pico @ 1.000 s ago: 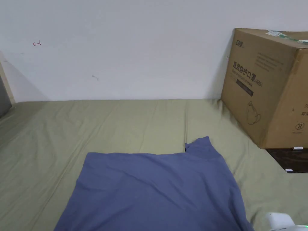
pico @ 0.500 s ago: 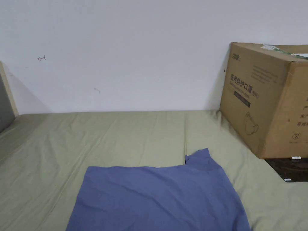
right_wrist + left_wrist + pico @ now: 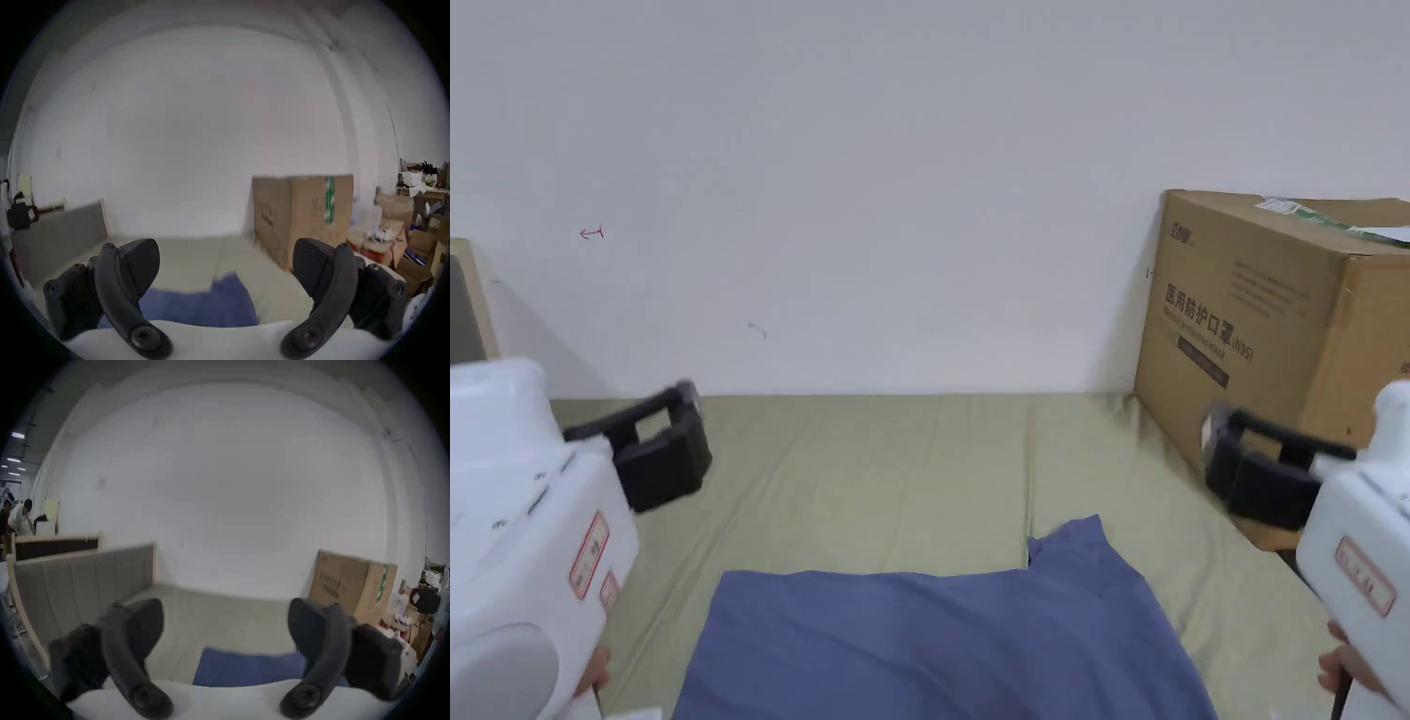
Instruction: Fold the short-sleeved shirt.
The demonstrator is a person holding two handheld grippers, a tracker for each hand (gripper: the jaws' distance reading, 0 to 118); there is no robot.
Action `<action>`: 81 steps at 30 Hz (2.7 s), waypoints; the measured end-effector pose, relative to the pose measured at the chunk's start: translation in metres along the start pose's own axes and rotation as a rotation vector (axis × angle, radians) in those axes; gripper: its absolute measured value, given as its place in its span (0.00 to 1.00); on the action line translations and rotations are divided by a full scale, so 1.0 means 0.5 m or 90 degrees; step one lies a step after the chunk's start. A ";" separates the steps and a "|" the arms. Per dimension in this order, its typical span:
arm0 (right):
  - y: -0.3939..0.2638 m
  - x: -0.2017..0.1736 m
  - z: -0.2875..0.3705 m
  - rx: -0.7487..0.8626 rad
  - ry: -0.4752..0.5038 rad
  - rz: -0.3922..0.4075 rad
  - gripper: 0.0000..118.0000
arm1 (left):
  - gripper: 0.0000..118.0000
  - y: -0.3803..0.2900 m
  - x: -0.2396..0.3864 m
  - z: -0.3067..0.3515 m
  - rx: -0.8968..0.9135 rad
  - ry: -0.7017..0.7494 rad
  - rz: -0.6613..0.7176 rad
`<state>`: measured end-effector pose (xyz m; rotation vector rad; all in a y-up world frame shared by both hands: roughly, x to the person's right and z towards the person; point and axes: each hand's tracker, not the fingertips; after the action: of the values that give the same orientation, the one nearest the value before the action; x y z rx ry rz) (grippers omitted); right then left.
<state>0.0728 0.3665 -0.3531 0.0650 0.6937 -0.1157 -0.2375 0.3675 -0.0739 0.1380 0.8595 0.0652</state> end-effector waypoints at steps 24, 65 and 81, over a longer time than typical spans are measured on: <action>-0.256 -0.009 -0.302 -0.172 -0.010 -0.018 0.00 | 0.94 -0.425 -0.024 -0.594 -0.538 -0.009 -0.051; -0.463 0.117 -0.630 -0.511 -0.049 0.035 0.02 | 0.01 -0.399 -0.062 -0.586 -0.514 0.037 -0.037; 0.203 0.071 -0.370 -0.161 -0.033 0.056 0.02 | 0.01 0.226 -0.071 -0.351 -0.189 0.009 0.022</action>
<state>-0.0044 0.4822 -0.5155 -0.1498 0.6481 0.0548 -0.3941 0.4916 -0.1439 -0.1266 0.8524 0.2250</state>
